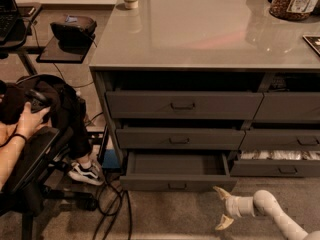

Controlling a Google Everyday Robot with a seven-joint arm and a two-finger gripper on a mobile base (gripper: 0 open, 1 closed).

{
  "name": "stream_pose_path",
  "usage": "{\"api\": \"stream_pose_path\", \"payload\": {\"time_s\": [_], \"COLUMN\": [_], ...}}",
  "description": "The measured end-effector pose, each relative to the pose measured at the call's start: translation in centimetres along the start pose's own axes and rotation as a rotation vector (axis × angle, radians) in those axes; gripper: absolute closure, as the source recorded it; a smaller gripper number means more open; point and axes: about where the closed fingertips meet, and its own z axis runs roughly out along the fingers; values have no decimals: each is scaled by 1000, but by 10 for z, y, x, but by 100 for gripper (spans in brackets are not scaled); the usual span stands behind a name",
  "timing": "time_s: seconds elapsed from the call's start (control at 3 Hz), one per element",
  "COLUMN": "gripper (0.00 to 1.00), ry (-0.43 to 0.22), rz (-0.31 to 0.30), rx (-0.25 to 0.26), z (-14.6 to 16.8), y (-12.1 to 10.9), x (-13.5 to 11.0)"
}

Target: Close bottom drawer

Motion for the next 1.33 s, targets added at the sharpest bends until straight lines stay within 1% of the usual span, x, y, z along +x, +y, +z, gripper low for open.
{"api": "stream_pose_path", "payload": {"time_s": [0.33, 0.67, 1.0, 1.33], "gripper": [0, 0, 0, 0], "ry": [-121, -247, -231, -226], "rz": [11, 62, 42, 37], "rx": [-21, -78, -8, 1], "z": [29, 53, 37, 33], "y": [8, 18, -34, -36], "x": [-2, -9, 6, 7]}}
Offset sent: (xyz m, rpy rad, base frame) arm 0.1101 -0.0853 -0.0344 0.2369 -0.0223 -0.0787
